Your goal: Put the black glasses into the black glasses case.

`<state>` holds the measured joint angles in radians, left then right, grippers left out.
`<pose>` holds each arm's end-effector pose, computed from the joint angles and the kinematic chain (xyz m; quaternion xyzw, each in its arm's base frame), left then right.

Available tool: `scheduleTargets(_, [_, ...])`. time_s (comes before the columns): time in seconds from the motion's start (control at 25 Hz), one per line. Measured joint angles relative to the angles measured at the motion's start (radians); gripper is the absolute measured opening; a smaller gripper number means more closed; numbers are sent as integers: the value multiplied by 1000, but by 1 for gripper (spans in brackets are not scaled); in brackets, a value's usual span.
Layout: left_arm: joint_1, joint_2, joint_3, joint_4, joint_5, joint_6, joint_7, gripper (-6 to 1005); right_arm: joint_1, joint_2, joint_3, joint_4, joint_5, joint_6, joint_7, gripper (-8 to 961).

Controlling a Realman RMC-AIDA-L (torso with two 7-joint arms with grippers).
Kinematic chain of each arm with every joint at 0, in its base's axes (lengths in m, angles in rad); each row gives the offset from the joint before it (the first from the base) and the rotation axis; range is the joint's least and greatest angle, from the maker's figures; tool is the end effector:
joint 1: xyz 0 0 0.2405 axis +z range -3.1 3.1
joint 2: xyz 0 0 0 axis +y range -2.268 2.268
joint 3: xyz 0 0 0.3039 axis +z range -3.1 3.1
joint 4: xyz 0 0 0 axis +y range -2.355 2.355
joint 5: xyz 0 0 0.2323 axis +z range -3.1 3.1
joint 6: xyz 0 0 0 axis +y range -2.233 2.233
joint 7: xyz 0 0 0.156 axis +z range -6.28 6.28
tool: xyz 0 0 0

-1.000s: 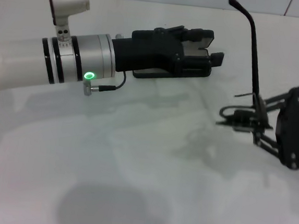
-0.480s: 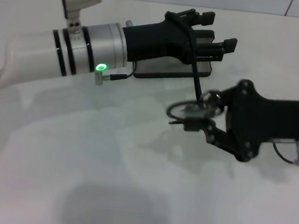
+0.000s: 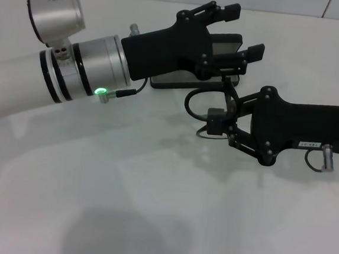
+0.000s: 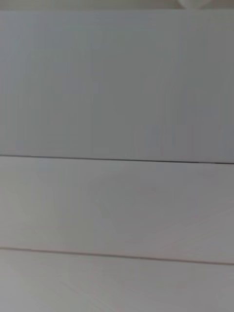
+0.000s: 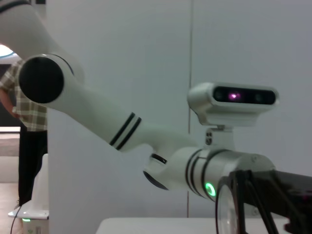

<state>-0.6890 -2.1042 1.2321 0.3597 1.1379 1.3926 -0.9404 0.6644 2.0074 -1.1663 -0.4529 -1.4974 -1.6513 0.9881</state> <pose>-0.1964 0.4072 -0.0960 -0.8935 -0.0741 -0.4139 0.1576 0.2228 0.3762 -0.0607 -0.9412 -0.0258 0.3356 0.0287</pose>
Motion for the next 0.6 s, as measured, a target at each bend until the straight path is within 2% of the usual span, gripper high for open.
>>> scheduleTargets(0.32, [-13, 4, 61, 7, 5, -10, 4, 890, 7, -1, -1, -2, -1, 33, 9, 106])
scheduleTargets(0.48, [-12, 5, 57, 8, 1, -12, 7, 889, 3, -4, 0, -15, -16, 37, 6, 105])
scheduleTargets(0.6, [2, 7, 33, 6, -43, -38, 26, 889, -34, -5, 6, -86, -75, 70, 1, 105])
